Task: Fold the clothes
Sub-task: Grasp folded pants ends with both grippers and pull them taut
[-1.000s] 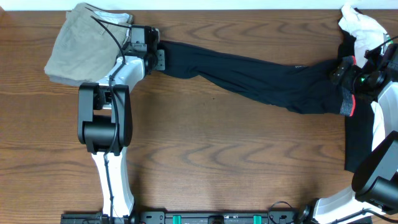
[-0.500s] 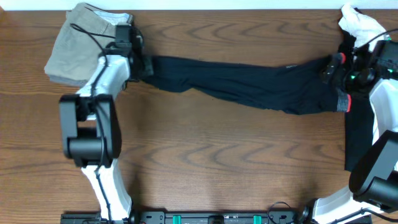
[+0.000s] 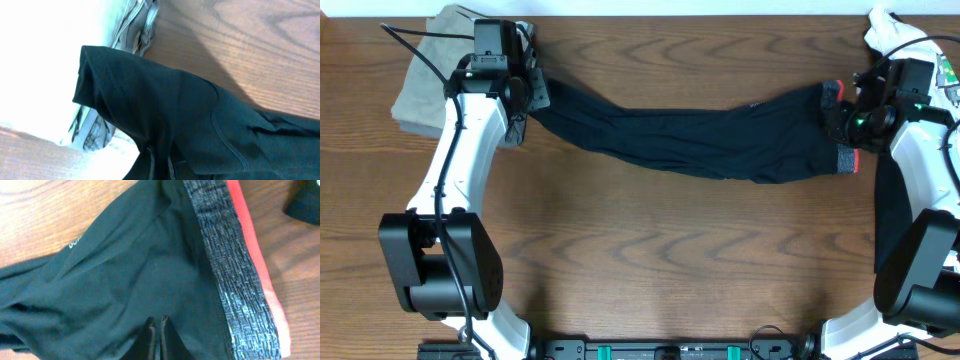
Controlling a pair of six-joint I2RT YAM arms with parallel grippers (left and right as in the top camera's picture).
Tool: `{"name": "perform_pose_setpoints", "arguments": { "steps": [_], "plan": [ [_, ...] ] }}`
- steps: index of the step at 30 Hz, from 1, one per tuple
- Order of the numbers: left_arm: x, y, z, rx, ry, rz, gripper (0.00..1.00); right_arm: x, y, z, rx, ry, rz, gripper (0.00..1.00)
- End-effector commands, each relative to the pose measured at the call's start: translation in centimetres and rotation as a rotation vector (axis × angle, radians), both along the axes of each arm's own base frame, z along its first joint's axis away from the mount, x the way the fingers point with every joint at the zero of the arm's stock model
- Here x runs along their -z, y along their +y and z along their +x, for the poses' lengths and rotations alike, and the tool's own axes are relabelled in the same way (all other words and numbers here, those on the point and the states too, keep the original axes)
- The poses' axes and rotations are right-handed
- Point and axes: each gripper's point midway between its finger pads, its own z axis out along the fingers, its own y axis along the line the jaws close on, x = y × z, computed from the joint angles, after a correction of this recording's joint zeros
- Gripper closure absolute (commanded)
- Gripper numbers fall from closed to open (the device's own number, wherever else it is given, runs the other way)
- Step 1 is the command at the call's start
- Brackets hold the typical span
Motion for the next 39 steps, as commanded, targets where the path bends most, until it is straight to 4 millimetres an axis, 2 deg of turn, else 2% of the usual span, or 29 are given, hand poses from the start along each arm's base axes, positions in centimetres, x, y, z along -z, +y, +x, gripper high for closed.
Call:
{"name": "perform_pose_setpoints", "arguments": {
  "steps": [1, 5, 9, 14, 22, 24, 28, 34, 39],
  "plan": [
    [-0.7, 0.8, -0.3, -0.014, -0.005, 0.038, 0.94, 0.8, 0.9, 0.5, -0.029, 0.011, 0.006, 0.99],
    [-1.2, 1.1, -0.7, -0.006, -0.004, 0.069, 0.94, 3.3, 0.7, 0.9, -0.028, 0.048, 0.015, 0.99],
    [-2.7, 2.1, -1.6, -0.012, -0.008, 0.125, 0.94, 5.1, 0.6, 1.2, -0.026, 0.068, 0.02, 0.99],
    [-5.2, 3.6, -2.6, -0.039, -0.043, 0.179, 0.94, 6.4, 0.4, 1.5, -0.024, 0.08, 0.024, 0.99],
    [-7.5, 3.7, -2.9, -0.041, -0.105, 0.177, 0.94, 7.5, 1.1, 0.8, -0.035, 0.123, 0.055, 0.99],
    [-7.5, 2.8, -2.8, -0.015, -0.109, 0.143, 0.94, 7.5, 1.1, 0.8, -0.035, 0.122, 0.055, 0.99],
    [-7.3, -0.5, -2.7, 0.082, -0.111, 0.047, 0.94, 7.5, 1.1, 0.8, -0.035, 0.122, 0.057, 0.99],
    [-7.0, -4.9, -3.2, 0.185, -0.103, 0.034, 0.94, 7.5, 1.3, 0.8, -0.04, 0.121, 0.063, 0.99],
    [-5.8, -8.1, -4.2, 0.26, -0.074, 0.031, 0.94, 7.5, 1.3, 0.8, -0.04, 0.12, 0.062, 0.99]
  ]
}}
